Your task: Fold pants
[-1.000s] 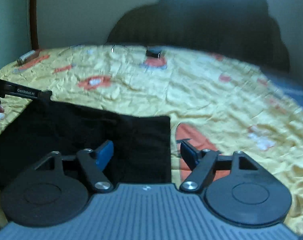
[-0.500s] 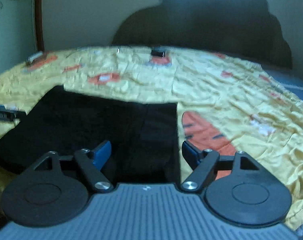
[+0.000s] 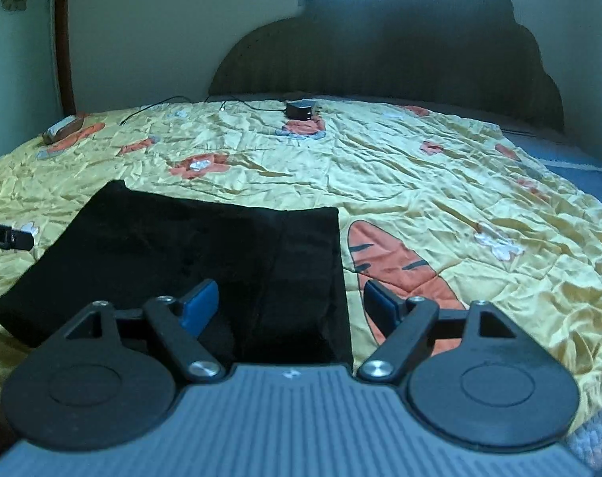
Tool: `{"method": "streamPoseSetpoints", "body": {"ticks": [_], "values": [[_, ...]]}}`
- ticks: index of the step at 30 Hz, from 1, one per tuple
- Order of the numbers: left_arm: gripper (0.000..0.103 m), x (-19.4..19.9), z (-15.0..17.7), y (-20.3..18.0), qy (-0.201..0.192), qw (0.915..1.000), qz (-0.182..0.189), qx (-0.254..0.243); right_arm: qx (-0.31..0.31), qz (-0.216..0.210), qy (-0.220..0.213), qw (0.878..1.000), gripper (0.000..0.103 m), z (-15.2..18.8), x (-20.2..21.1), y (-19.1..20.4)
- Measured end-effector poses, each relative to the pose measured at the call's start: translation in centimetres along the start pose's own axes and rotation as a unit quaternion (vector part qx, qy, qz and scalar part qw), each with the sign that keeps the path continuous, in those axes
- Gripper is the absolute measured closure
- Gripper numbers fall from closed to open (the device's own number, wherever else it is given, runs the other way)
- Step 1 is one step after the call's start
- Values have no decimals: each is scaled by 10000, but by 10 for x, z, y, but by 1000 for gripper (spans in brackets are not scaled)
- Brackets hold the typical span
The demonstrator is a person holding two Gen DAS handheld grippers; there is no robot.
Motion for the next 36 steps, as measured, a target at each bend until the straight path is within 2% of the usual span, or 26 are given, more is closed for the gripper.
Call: {"method": "streamPoseSetpoints", "body": {"ticks": [4,9,19,22,25,32,36], "values": [[25,8,3,-3,-14,10000,3,-11,-125,-104,-114,9998,19,1,11,12],[25,21,6,-12,-149,9997,53,-177,-52,-258,-39,9996,15,1,12,32],[25,37,3,-24,-372,9988,258,-160,-47,-111,-204,9997,3,-3,24,43],[17,41,2,-32,-483,9980,191,-347,-174,-58,-150,9997,3,-2,24,37],[17,43,2,-34,-459,9979,285,-370,-200,-65,-179,9996,3,-3,25,35],[17,41,3,-35,-377,9987,174,-300,-213,-71,-148,9996,1,-3,23,36],[17,41,1,-35,-337,9986,299,-267,-201,-69,-94,9997,0,-5,21,43]]}}
Point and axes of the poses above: each gripper's, at about its wrist camera, not at the fingertips, and x roughly against the way its jaws point, y to its left, z to its underside, the point moved 1 cm from there along -x, roughly the way its jaws point, and after that the axes turned 7 degrees about z, right-handed, at the moved point
